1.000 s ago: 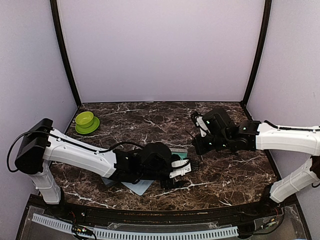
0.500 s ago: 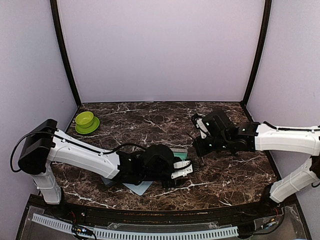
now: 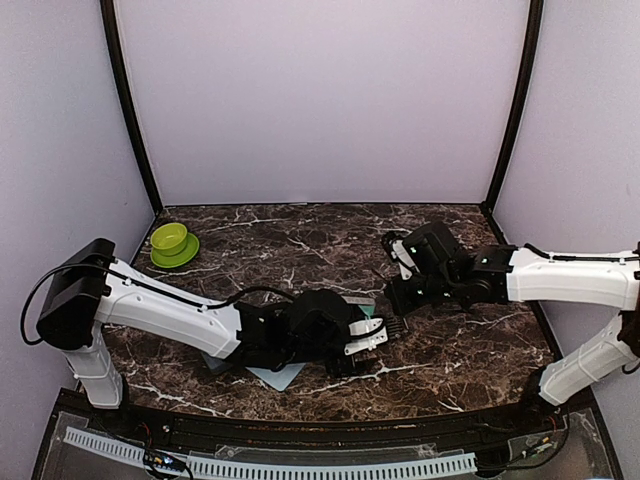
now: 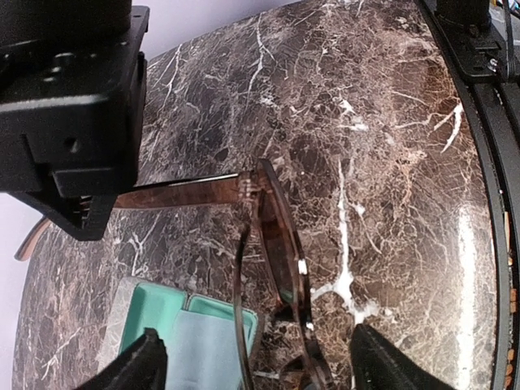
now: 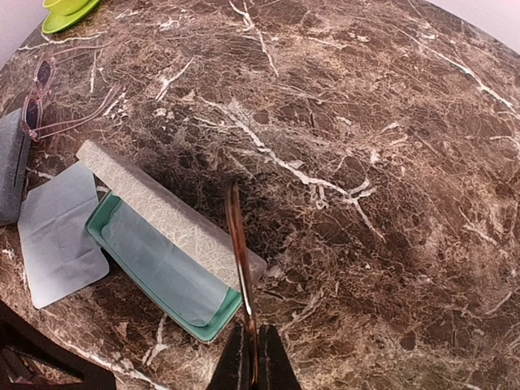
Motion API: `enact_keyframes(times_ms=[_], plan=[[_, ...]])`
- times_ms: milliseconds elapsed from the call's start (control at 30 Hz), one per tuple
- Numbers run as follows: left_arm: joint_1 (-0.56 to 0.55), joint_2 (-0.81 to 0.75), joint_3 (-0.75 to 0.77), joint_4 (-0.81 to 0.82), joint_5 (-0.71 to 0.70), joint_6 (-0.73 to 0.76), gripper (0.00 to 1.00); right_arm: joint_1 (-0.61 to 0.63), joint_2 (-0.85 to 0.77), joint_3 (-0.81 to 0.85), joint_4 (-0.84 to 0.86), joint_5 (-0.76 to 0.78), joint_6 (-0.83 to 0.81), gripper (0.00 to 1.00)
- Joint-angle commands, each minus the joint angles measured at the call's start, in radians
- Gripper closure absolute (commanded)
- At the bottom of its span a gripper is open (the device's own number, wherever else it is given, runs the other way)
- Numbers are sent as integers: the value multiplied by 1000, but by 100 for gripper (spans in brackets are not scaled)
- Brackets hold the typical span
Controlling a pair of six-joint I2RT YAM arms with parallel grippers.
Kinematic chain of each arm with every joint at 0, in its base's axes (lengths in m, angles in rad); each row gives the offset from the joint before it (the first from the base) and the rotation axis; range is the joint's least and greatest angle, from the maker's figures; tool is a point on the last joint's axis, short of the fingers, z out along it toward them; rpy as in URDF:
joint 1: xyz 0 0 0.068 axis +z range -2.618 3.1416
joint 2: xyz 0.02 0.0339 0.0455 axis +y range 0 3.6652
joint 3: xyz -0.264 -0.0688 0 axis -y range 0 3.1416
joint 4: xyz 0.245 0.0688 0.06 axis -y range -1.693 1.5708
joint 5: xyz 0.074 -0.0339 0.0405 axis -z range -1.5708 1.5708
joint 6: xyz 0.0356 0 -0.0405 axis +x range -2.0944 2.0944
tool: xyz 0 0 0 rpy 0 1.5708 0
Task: Organize the sunglasses
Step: Fold the right temple of the sunglasses on the sunglasses.
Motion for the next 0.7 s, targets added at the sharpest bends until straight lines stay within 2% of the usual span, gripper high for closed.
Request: enact_keyframes(times_ms=[0,100,267,500,667], plan=[[-7,-70,-30,-8,32,-57,14,-1,-26,-20,32,24,0,100],[-3,-126,-54,-49,130,-141,9,-1,-48,-32,42,38,-25,100],[37,-248,-129,-66,315,-305,8,-1,-96,-84,101,58,-71,100],[216,-355,-245,47,659,-648,8,8,-136,-127,155,84,-108,100],[261,-326,-248,67,703,-824,7,22,-160,-140,188,112,-117,100]])
